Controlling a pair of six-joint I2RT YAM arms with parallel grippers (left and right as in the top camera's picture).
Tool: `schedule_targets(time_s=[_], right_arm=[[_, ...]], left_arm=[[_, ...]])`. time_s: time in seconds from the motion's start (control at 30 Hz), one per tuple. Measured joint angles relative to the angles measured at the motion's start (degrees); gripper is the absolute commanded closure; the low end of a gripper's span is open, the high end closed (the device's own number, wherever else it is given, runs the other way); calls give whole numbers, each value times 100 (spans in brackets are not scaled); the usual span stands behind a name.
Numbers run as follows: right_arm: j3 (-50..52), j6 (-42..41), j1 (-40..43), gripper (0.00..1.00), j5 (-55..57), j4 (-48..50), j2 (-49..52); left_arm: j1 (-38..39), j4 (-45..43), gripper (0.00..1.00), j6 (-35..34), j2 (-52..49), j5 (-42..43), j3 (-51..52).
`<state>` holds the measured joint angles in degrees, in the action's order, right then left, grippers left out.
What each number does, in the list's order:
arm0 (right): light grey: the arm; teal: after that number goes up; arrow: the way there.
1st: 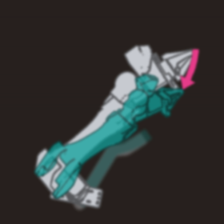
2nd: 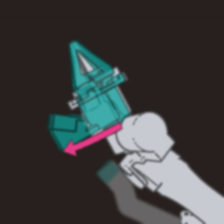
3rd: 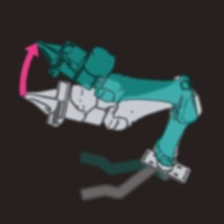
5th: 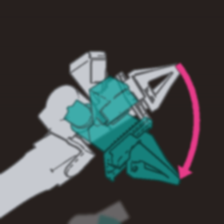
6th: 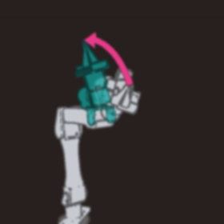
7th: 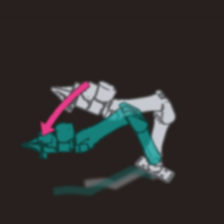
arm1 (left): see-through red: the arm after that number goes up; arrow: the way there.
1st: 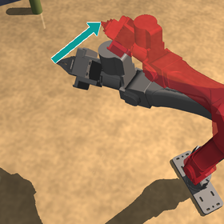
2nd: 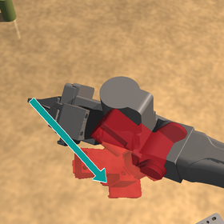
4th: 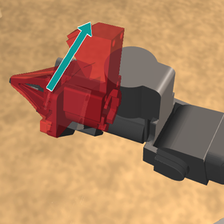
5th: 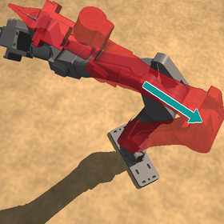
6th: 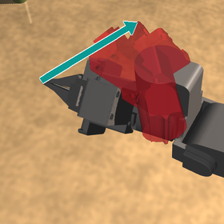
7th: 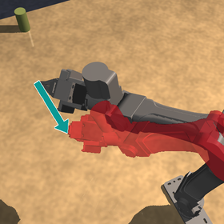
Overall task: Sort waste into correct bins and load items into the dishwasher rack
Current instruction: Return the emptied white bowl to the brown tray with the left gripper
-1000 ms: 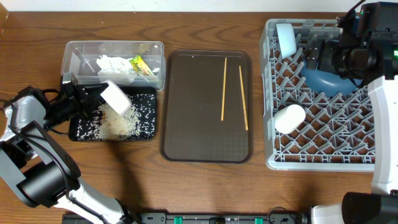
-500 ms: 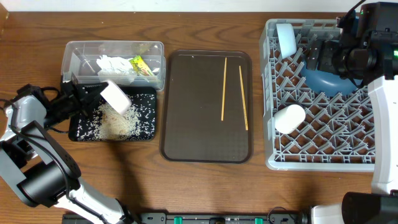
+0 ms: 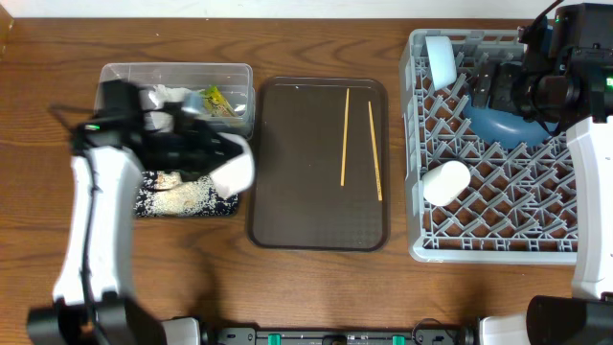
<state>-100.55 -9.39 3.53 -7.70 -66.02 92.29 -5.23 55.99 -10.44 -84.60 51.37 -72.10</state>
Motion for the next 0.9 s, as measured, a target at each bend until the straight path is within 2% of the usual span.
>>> schedule_targets(time_s=[0.2,0.33,0.5,0.67,0.73,0.83,0.9], right_arm=[[0,0,-72,11,-9,-4,0],[0,0,-81,11,-20,0,0],[0,0,-79,10,-22,-26,0],[0,0,-79,10,-24,-46,0],[0,0,-79,10,-24,-50,0],[0,0,-79,11,-50,-55,0],[0,2,-81,12,-142,-48,0]], left_arm=[[2111,-286,94,-789,87,-2688,2],[3115,-734,94,-1036,-391,-3864,2],[3866,-1311,93,-1119,-1051,-4575,2],[4183,-1552,91,-1209,-1685,-4813,2],[4207,-1552,84,-1209,-1917,-4865,2],[4205,-1556,56,-1237,-2092,-4900,2],[4194,-1567,50,-1294,-2092,-4918,2]])
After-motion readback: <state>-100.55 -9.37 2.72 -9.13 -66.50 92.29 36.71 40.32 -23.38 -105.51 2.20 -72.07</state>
